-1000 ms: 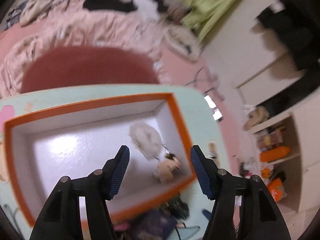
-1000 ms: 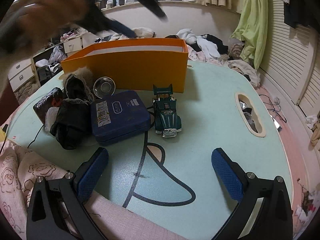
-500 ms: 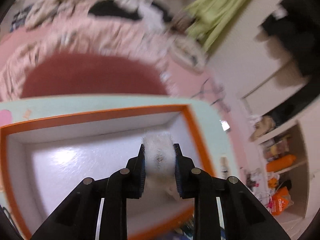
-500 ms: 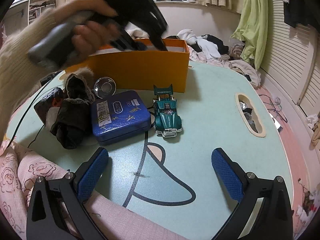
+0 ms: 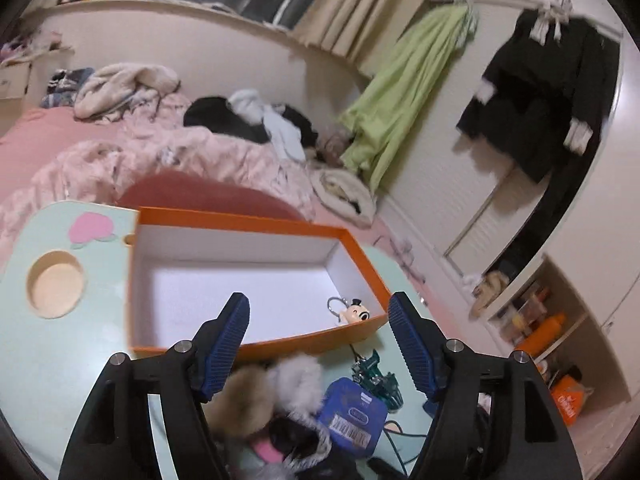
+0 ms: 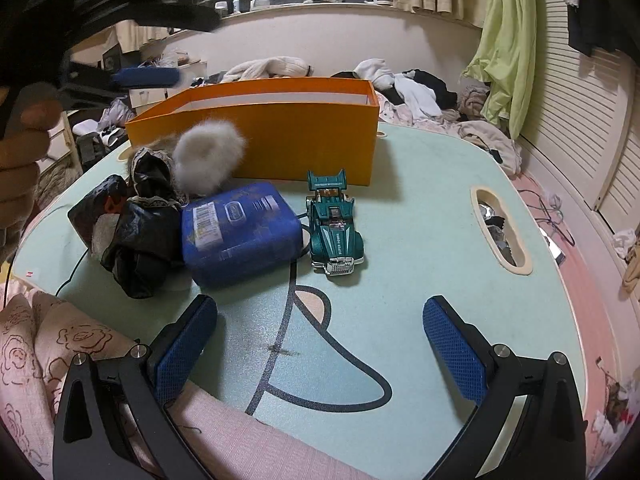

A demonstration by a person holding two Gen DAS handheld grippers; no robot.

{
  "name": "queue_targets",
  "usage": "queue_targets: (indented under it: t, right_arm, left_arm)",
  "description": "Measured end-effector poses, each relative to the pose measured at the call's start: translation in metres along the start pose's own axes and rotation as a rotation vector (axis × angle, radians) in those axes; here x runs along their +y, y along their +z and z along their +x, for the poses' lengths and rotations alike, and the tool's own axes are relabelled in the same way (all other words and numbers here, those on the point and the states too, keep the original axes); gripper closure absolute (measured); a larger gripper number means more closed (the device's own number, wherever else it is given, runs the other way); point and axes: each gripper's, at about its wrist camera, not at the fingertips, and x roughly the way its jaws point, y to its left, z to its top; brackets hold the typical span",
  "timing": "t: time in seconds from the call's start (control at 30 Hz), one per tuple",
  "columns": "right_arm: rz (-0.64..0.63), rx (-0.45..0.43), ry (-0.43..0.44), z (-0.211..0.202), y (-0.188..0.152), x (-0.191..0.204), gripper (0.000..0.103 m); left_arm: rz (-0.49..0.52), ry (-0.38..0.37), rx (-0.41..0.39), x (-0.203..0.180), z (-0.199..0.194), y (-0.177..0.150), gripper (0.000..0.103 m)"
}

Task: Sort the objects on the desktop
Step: 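Lift the white fluffy plush out with the left tool onto the table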

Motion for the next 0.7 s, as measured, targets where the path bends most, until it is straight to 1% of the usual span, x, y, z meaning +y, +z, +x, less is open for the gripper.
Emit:
queue_targets:
  t: [0.03,0.1,0.17,0.2,0.23,0.27,0.33,0.37,0.43,0.47,0.5,0.53,0.6,0.7]
  right_arm:
    - [0.0,0.0,0.0,0.0,0.0,0.0,0.001]
    - [0.0,0.0,-0.001,0.0,0.0,0.0,0.001]
    - [-0.001,-0.001,-0.002,-0.001,0.0,0.0,0.001]
    - [-0.001,-0.001,-0.002,-0.001,0.0,0.0,0.001]
    - [-0.001,-0.001,-0.003,-0.001,0.0,0.0,0.001]
    - [-0.001,-0.001,-0.003,-0.001,0.0,-0.001,0.001]
    - [-0.001,-0.001,-0.003,-0.001,0.0,-0.001,0.001]
    - [-0.002,-0.001,-0.003,-0.002,0.0,-0.001,0.001]
    - [-0.002,-0.001,-0.004,-0.002,0.0,0.0,0.001]
    - [-0.002,-0.001,-0.005,-0.002,0.0,-0.001,0.001]
    - [-0.002,0.0,-0.005,-0.001,0.0,0.0,0.001]
    - [-0.005,-0.001,-0.008,-0.002,0.0,0.0,0.001]
    - [-0.003,0.0,-0.008,-0.003,0.0,-0.001,0.001]
    - [-0.005,0.0,-0.011,-0.004,0.001,-0.001,0.001]
  left_arm:
    - [-0.004,-0.007,-0.016,0.004,-0.011,-0.003,0.032]
    - [0.016,0.005,-0.041,0.011,-0.03,-0.013,0.028]
    - [0.067,0.052,-0.053,0.015,-0.046,-0.029,0.022]
    - [0.101,0.086,-0.045,0.016,-0.052,-0.039,0.018]
    - [0.144,0.13,-0.02,0.017,-0.056,-0.053,0.016]
    - [0.169,0.154,0.001,0.019,-0.057,-0.061,0.015]
    - [0.231,0.208,0.071,0.023,-0.053,-0.085,0.011]
    - [0.26,0.239,0.101,0.024,-0.048,-0.097,0.01]
    - [0.35,0.332,0.175,0.025,-0.028,-0.118,0.009]
    - [0.369,0.355,0.208,0.026,-0.018,-0.124,0.008]
    - [0.351,0.33,0.206,0.027,-0.015,-0.124,0.003]
    - [0.351,0.344,0.222,0.026,-0.011,-0.12,0.0]
    - [0.351,0.34,0.237,0.027,-0.008,-0.113,0.0]
    - [0.347,0.342,0.223,0.028,-0.007,-0.108,0.0]
